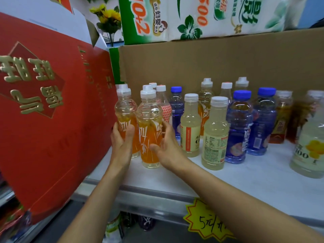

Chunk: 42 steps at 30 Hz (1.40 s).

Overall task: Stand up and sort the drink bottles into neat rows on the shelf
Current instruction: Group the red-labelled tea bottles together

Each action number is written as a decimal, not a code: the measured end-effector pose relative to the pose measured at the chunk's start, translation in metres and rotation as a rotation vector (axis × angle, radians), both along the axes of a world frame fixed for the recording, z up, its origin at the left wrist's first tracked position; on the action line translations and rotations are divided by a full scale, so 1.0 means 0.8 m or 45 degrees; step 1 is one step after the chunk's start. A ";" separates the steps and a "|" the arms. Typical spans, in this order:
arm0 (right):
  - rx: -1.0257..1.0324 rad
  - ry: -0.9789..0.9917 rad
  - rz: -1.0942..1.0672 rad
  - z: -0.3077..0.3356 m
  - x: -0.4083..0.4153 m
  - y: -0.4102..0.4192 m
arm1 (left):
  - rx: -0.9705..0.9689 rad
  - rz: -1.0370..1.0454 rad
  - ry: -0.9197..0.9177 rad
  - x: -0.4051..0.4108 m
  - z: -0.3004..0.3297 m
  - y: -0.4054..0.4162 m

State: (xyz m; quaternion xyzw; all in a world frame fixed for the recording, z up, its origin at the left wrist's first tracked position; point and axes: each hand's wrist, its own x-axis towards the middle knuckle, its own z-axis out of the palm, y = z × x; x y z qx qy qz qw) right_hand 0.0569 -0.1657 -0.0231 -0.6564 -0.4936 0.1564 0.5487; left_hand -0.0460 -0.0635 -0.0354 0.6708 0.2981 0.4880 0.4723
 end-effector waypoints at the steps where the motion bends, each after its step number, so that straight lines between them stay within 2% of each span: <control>1: 0.009 -0.079 -0.036 -0.002 0.004 -0.016 | 0.051 0.074 -0.003 -0.001 -0.001 -0.011; 4: 0.327 -0.347 -0.283 -0.003 0.019 -0.077 | 0.407 0.198 -0.190 -0.002 0.002 -0.066; 6: 0.571 -0.424 -0.522 -0.003 0.037 -0.112 | 0.636 0.037 -0.250 0.013 0.005 -0.102; 8: 0.700 -0.337 -0.660 0.000 0.059 -0.134 | 0.713 -0.192 -0.195 0.040 0.014 -0.127; 9: 0.705 -0.268 -0.673 0.004 0.070 -0.140 | 0.658 -0.279 -0.149 0.058 0.019 -0.130; 11: 0.601 -0.162 -0.584 0.017 0.089 -0.145 | 0.389 -0.381 -0.085 0.095 0.029 -0.125; 13: 0.455 -0.109 -0.432 0.028 0.102 -0.142 | 0.084 -0.407 -0.010 0.129 0.039 -0.111; 14: 0.393 -0.104 -0.381 0.031 0.107 -0.139 | 0.016 -0.411 0.043 0.143 0.044 -0.106; 18: 0.197 -0.141 -0.377 0.037 0.117 -0.129 | -0.019 -0.416 0.104 0.165 0.058 -0.104; 22: 0.104 -0.388 -0.558 0.048 0.113 -0.125 | 0.067 -0.445 0.135 0.168 0.055 -0.084; 23: 0.116 -0.387 -0.539 0.048 0.114 -0.126 | 0.102 -0.459 0.149 0.165 0.056 -0.088; 27: 0.330 -0.046 -0.339 0.037 0.114 -0.146 | 0.118 -0.617 -0.008 0.152 0.047 -0.106; 30: 0.453 0.048 -0.410 0.030 0.116 -0.169 | 0.140 -0.605 -0.140 0.148 0.041 -0.119; 33: 0.549 0.140 -0.506 0.027 0.119 -0.192 | 0.061 -0.544 -0.286 0.150 0.043 -0.135; 42: 0.641 0.078 -0.677 0.047 0.124 -0.286 | -0.060 -0.773 -0.427 0.160 0.073 -0.209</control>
